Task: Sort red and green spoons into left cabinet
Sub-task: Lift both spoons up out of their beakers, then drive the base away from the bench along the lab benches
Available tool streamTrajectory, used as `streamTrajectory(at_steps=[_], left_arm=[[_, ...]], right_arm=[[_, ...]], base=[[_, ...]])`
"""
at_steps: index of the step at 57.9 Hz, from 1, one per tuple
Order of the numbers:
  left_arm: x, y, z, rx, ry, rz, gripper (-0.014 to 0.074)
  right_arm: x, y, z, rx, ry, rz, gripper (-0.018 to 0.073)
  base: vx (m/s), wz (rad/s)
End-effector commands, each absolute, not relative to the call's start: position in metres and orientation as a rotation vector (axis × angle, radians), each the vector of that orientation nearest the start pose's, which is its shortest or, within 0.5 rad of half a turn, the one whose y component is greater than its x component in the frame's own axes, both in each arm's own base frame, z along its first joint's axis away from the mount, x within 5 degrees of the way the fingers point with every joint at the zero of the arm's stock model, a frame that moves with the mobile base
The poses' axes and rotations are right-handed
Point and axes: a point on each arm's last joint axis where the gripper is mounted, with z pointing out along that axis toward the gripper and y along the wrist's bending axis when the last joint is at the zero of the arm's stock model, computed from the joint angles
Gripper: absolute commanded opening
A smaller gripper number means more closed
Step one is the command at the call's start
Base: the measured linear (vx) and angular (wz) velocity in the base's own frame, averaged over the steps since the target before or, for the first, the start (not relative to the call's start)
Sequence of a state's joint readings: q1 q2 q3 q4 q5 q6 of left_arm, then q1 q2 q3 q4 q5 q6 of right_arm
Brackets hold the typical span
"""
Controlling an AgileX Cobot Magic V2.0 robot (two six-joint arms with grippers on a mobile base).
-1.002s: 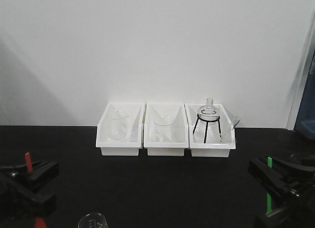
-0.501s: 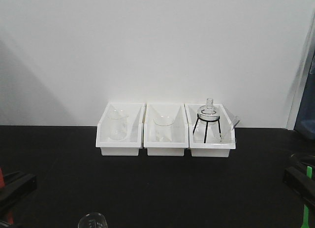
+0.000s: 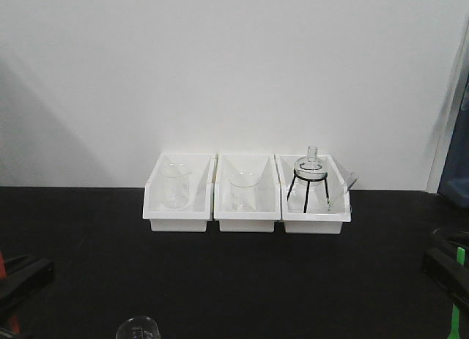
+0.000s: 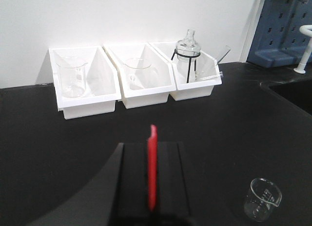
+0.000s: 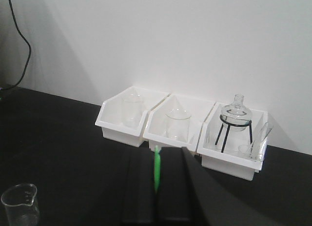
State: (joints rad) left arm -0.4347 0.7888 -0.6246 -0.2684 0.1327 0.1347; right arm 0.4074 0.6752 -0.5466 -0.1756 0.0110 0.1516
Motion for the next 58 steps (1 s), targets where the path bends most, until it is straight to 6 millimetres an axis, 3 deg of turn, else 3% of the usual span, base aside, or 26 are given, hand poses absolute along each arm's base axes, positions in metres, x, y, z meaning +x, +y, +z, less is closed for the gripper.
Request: streamTrajectory(at_steps=[1, 58], left_arm=[[0.1516, -0.0729, 0.3531, 0.264, 1.665, -0.450, 0.0000], [0.1516, -0.0729, 0.3531, 0.264, 1.665, -0.450, 0.0000]], right_arm=[[0.1322, 0.0588, 0.3550, -0.341, 1.471, 0.315, -0.0001], [0.1322, 0.0588, 0.3548, -0.341, 1.473, 0.315, -0.0001]], base=[[0.00, 0.00], [-0.06, 0.05]])
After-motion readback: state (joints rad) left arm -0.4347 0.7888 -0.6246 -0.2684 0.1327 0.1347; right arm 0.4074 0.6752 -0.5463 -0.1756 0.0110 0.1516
